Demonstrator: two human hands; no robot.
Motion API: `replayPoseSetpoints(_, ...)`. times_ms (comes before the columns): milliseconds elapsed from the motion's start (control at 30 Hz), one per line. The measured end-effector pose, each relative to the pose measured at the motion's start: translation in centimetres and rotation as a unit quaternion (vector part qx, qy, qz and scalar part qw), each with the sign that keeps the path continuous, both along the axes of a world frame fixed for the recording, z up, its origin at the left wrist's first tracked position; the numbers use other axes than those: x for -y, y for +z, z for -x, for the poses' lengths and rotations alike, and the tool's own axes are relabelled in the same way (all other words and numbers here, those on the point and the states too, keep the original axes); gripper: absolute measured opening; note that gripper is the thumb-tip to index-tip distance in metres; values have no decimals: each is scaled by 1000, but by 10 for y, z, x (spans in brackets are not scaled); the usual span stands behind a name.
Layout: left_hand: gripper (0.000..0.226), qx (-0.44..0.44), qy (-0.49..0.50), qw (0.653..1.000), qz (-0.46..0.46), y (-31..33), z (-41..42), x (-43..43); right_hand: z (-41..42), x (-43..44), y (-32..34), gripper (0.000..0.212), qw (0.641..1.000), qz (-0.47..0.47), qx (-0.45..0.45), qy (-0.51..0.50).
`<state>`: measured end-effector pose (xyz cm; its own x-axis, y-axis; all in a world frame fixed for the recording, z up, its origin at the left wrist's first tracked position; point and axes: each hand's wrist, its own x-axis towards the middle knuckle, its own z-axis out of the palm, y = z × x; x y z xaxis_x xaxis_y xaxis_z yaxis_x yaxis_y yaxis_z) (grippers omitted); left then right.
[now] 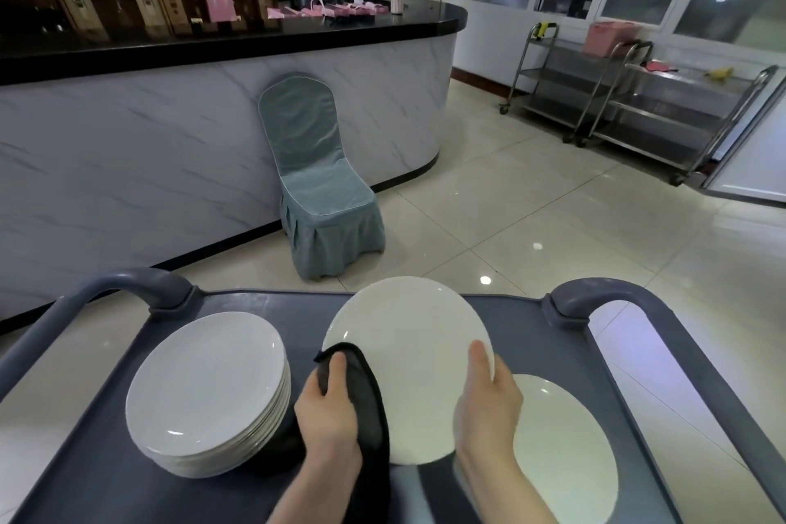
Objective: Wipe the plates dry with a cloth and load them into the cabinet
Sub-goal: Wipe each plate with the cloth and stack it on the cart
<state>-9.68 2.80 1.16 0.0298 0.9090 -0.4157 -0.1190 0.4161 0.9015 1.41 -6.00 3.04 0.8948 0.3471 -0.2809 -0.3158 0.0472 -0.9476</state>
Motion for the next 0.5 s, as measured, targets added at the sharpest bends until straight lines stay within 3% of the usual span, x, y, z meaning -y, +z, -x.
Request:
replayPoseSetpoints(100, 20, -44, -59, 996, -58, 5, 9, -20, 7, 6, -4, 18, 998, 28, -13, 52)
replayPoseSetpoints(167, 24, -93, -125, 979, -130, 13, 18, -36, -15, 9, 7, 9, 991, 34, 50, 123)
replayPoseSetpoints(233, 26, -148, -220, 941, -211, 25, 20, -49, -39, 10, 29, 5, 967, 40, 141, 208)
replayPoseSetpoints(333, 27, -171, -375, 857, -307, 43, 11, -55, -55, 1, 53, 15, 868, 134, 273, 392)
replayPoseSetpoints(400, 22, -178, -448, 810, -335, 47, 4, -49, -53, -2, 55, 28, 810, 172, 322, 460)
replayPoseSetpoints(433, 20, -179, -459, 803, -334, 46, 2, -46, -51, -2, 52, 32, 802, 176, 336, 462)
replayPoseSetpoints(500, 12, -161, -431, 830, -315, 43, 5, -43, -51, 2, 49, 34, 819, 166, 341, 431)
